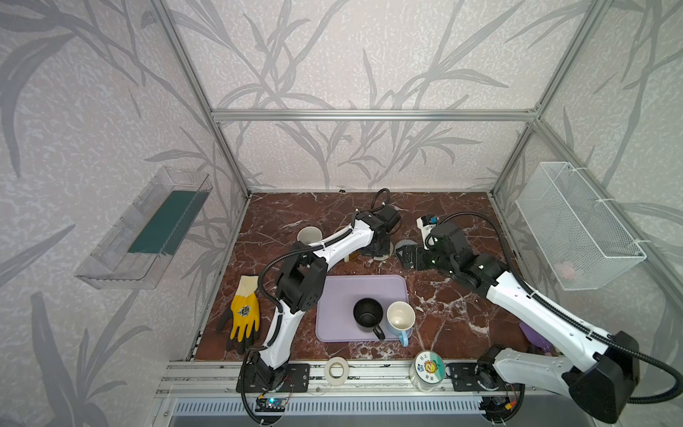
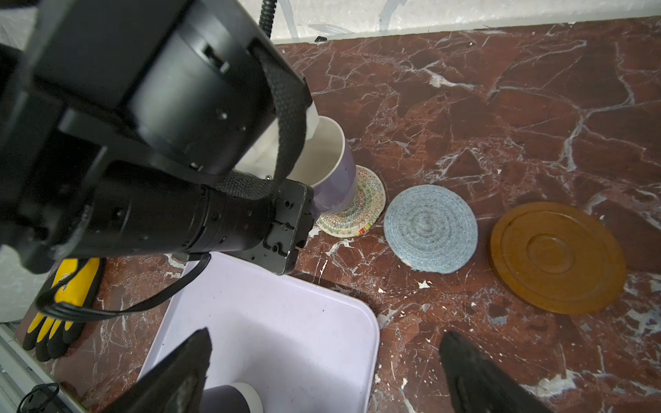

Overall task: Place cups on coasters
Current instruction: Place the cup on the coaster.

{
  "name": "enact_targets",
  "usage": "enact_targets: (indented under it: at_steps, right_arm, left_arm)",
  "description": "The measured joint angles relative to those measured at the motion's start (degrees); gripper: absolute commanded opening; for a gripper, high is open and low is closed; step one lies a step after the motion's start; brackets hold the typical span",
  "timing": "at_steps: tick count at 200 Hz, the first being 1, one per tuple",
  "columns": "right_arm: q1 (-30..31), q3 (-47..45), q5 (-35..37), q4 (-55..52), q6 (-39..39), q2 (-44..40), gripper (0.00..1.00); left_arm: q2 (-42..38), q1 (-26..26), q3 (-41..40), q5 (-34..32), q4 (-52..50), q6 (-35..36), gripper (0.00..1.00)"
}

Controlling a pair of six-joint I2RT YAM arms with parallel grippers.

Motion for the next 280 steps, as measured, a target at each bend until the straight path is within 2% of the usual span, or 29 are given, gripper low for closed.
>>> enact_targets:
  at_steps: [97,150,280]
  right_arm:
    - [0.0,-3.8,0.6,0.8,0.7,-1.8,0.99]
    - [0.0,-5.0,0.7,0.9,0.9,-1.9,0.99]
    - [-0.1,-6.3,1.4,0.9,1.1,-4.2,0.99]
  left_arm:
    - [1.7,-0.7,0.1,-0.9,0.4,-1.0,0.00]
    - [2.1,-1.8,2.8,-2.8,0.6,-0.9,0.00]
    - [4.4,-1.4,2.8,0.0,1.4,-3.4,0.00]
